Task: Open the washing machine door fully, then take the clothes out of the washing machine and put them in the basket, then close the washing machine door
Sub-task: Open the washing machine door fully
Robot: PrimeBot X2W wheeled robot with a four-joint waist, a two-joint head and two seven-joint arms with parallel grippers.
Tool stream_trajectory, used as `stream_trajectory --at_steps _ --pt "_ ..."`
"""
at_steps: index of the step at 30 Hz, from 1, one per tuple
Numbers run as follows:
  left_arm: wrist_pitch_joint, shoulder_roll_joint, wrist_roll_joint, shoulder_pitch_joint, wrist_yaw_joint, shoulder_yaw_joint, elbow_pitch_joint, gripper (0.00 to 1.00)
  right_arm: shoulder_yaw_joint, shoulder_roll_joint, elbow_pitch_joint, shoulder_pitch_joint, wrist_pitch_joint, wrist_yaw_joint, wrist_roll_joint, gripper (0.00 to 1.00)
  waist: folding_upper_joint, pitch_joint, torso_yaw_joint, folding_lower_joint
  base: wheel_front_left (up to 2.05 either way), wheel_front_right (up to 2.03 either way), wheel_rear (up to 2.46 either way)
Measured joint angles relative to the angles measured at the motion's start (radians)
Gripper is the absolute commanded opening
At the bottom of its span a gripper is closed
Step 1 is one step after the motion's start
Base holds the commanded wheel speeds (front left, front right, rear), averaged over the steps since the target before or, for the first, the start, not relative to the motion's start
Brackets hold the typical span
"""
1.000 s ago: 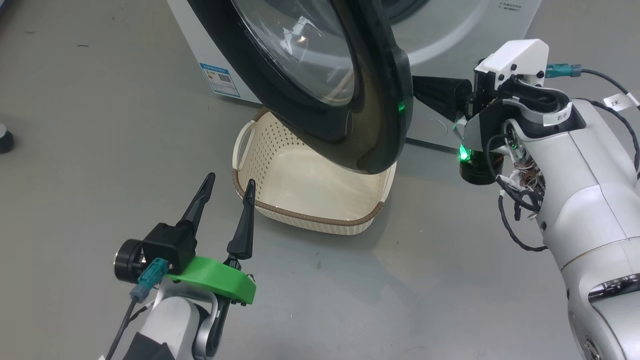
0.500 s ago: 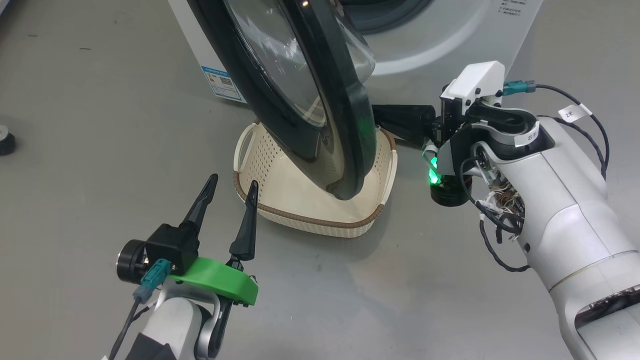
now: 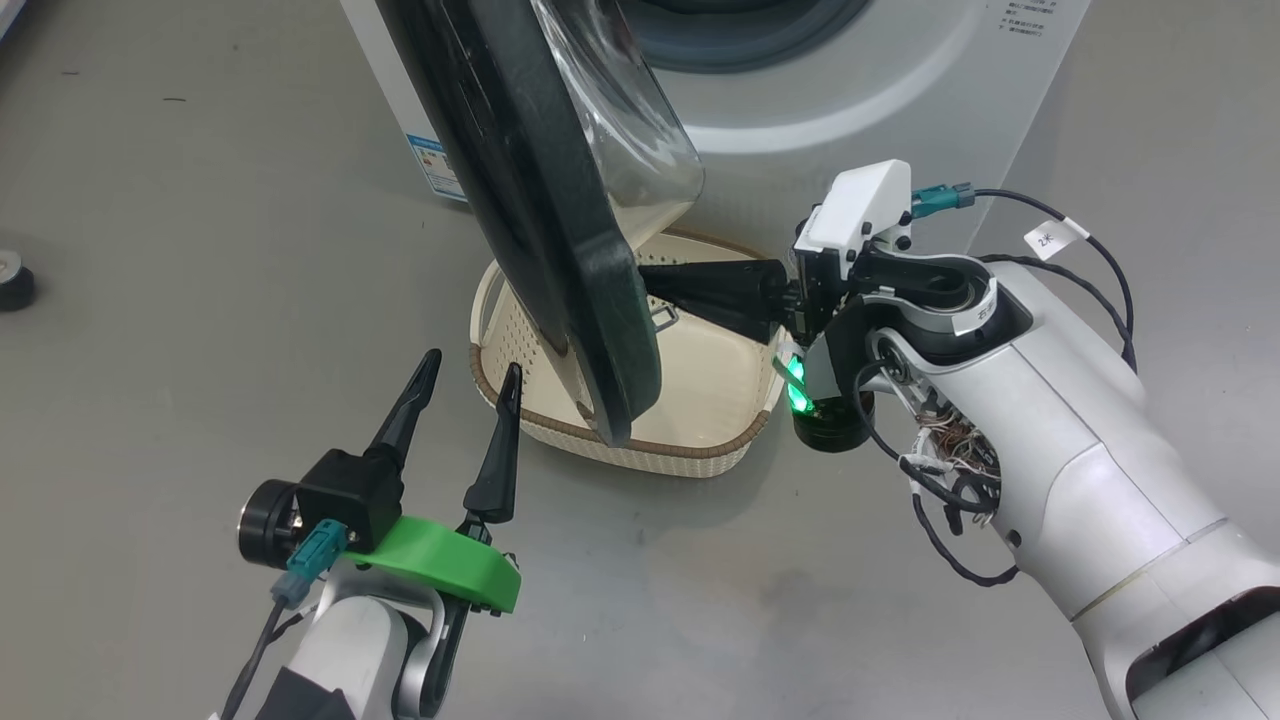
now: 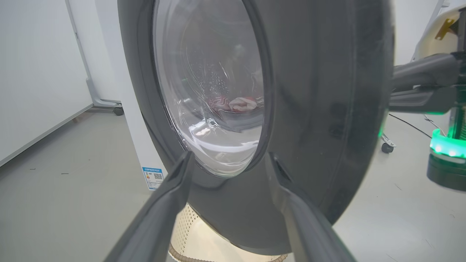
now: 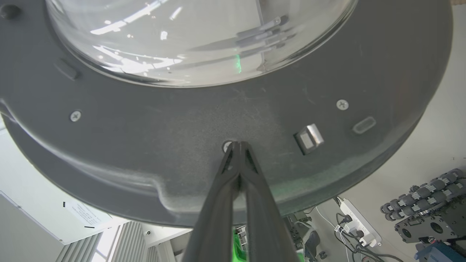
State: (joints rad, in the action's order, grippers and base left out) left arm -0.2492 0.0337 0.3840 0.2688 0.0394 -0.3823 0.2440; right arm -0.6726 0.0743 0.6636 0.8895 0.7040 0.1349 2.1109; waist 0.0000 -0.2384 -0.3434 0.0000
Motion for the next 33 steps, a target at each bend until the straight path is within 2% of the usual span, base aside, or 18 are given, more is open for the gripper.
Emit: stream_trajectory --at_steps 10,13,16,18,21,25,26,33 --pt "0.0 0.0 0.0 -0.001 0.008 0.014 -0.003 1.0 -0.037 -0.004 -0.033 -0.001 -0.114 0.0 0.012 0.0 0.0 0.004 0.007 0.0 0.0 0.0 0.0" --pt "0.0 0.0 -0.001 -0.002 0.009 0.021 -0.003 1.0 -0.033 -0.004 -0.031 -0.001 -0.154 -0.02 -0.024 0.0 0.0 0.013 0.011 0.0 0.0 0.0 0.0" --pt "0.0 0.0 -0.004 -0.003 0.009 0.023 -0.001 1.0 -0.03 -0.004 -0.014 -0.001 -0.219 -0.055 -0.095 0.0 0.0 0.028 0.02 0.0 0.0 0.0 0.0" --pt "0.0 0.0 -0.007 -0.004 0.009 0.023 0.001 1.0 -0.05 0.013 -0.01 -0.001 -0.267 -0.092 -0.169 0.0 0.0 0.04 0.026 0.0 0.0 0.0 0.0" --pt "0.0 0.0 -0.007 -0.014 0.01 0.028 0.002 1.0 -0.091 0.062 -0.011 -0.002 -0.336 -0.142 -0.281 0.0 0.0 0.06 0.036 0.0 0.0 0.0 0.0" --pt "0.0 0.0 -0.009 -0.041 0.014 0.033 0.009 1.0 -0.107 0.112 -0.011 -0.045 -0.429 -0.193 -0.355 0.0 0.0 0.091 0.053 0.0 0.0 0.0 0.0" --pt "0.0 0.001 -0.011 -0.051 0.018 0.037 0.011 1.0 -0.131 0.138 -0.011 -0.074 -0.477 -0.217 -0.418 0.0 0.0 0.108 0.063 0.0 0.0 0.0 0.0" --pt "0.0 0.002 -0.034 -0.081 0.026 0.063 0.013 1.0 -0.222 0.223 -0.034 -0.109 -0.651 -0.23 -0.643 0.0 0.0 0.156 0.097 0.0 0.0 0.0 0.0"
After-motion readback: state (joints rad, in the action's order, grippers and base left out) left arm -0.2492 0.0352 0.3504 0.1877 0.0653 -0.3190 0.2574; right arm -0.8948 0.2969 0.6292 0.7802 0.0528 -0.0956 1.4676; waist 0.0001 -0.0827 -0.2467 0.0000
